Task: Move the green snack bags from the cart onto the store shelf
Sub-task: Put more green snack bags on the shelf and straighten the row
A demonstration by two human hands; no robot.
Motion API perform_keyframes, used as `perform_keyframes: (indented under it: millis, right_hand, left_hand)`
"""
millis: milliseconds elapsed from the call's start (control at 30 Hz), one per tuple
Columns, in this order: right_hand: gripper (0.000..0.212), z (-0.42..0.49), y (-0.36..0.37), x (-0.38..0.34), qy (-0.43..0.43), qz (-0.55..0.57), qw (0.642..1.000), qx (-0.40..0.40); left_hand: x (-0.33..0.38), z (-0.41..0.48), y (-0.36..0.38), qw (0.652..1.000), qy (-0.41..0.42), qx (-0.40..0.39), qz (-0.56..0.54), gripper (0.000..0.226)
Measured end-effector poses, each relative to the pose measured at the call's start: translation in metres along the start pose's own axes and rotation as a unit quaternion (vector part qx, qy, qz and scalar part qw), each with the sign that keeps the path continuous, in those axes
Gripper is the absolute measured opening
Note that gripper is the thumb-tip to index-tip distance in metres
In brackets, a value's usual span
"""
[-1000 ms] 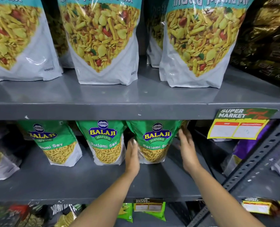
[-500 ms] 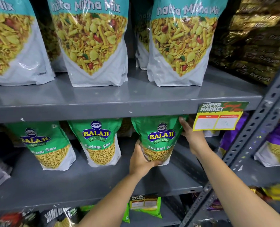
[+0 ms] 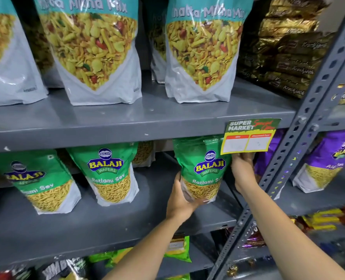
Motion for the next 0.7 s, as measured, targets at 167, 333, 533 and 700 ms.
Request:
perform_keyframes:
  millis: [167,333,533,700]
  right_hand:
    - [0.041,-0.056,0.006,0.035,-0.213,-0.094,0.966,0.114]
    - [0.033,-0.113,0.096,0.071,-0.341,-0.148,0.925,-0.077]
    - [0.1,-0.102,0.234,0.095,-0.084,-0.207,0.874,-0.431]
    - [0.097,-0.093,0.254,0.095,-0.035,-0.187,0.866,-0.462]
  left_hand:
    - [0.001,-0.042,-0.08,0.966,0.126,0.225,-0.034,0.055]
    - [-0.03,-0.046,-0.21,0.934,0.044,0.355,0.016,0.096]
    - [-0.065,-0.014,-0.251,0.987,-0.063,0.147,-0.006,0.141]
    - [-0.058,0.004,-0.263,0.99,-0.076,0.111,0.053,0.112]
Point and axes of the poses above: each hand's wrist, its own z-axis towards the middle knuckle, its own y-axis out of the palm, x = y × z, the point moved 4 cm from there along z, towards the middle knuckle, and after that the axes turned 12 degrees about -z, right-handed, at the moved point
